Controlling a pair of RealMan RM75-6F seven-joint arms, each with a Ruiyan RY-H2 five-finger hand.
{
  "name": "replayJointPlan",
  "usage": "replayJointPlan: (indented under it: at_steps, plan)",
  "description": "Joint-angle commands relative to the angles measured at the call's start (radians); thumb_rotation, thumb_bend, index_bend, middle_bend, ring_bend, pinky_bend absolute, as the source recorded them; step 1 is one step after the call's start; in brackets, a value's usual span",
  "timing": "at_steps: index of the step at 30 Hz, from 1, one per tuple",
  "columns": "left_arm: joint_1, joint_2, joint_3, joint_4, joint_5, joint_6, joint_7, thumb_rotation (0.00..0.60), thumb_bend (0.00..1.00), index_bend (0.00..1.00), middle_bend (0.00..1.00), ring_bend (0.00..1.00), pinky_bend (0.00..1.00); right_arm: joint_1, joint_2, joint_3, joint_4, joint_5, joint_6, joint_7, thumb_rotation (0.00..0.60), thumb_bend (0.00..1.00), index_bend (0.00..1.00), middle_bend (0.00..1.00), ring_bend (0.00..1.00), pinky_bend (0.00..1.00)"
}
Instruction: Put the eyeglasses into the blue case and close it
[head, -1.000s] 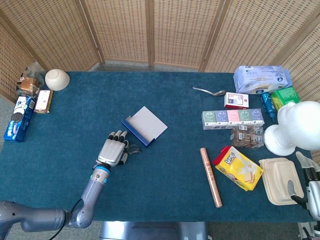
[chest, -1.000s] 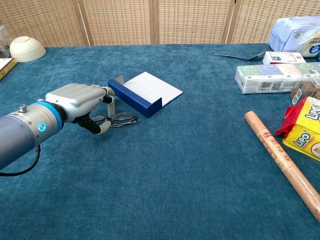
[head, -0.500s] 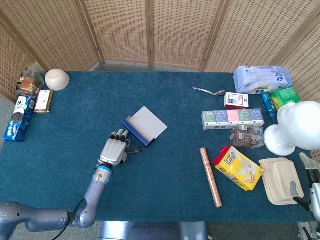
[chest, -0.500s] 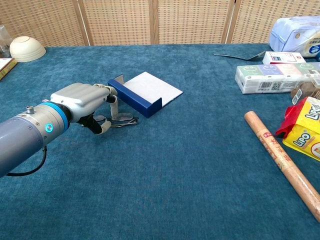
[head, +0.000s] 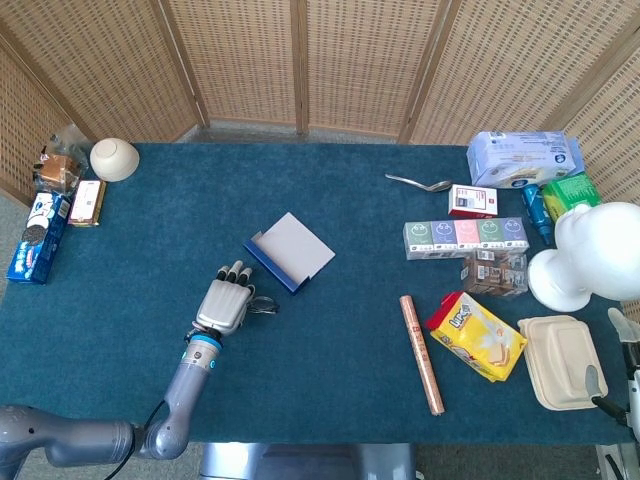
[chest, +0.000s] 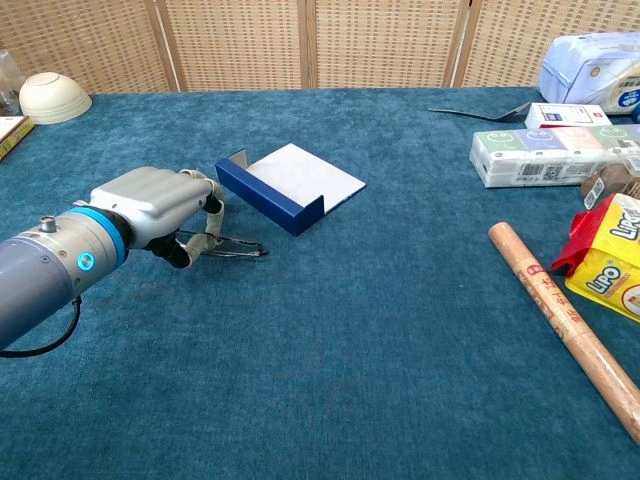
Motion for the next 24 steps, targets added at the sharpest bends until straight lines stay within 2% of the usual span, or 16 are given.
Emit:
replayJointPlan:
  at_steps: [1, 14, 24]
  plan:
    - [0.005, 0.007, 0.003, -0.010, 0.005, 0.003, 0.000, 0.600, 0.59, 0.52, 0.20, 0.09, 0.15, -0.001, -0.001, 0.000, 0.002, -0.003, 0.003, 0.001, 0.558, 0.48, 0.00, 0.14, 0.15, 0.34]
    - [0.043, 0.071, 0.034, -0.072, 0.036, 0.015, -0.026, 0.600, 0.59, 0.57, 0.24, 0.10, 0.16, -0.002, 0.001, -0.001, 0.000, -0.012, 0.008, 0.001, 0.555, 0.48, 0.00, 0.14, 0.15, 0.34]
    - [0.087, 0.133, 0.058, -0.126, 0.127, 0.048, -0.092, 0.600, 0.59, 0.61, 0.28, 0.12, 0.16, 0.000, -0.005, 0.002, 0.009, -0.011, 0.005, 0.007, 0.557, 0.48, 0.00, 0.14, 0.15, 0.34]
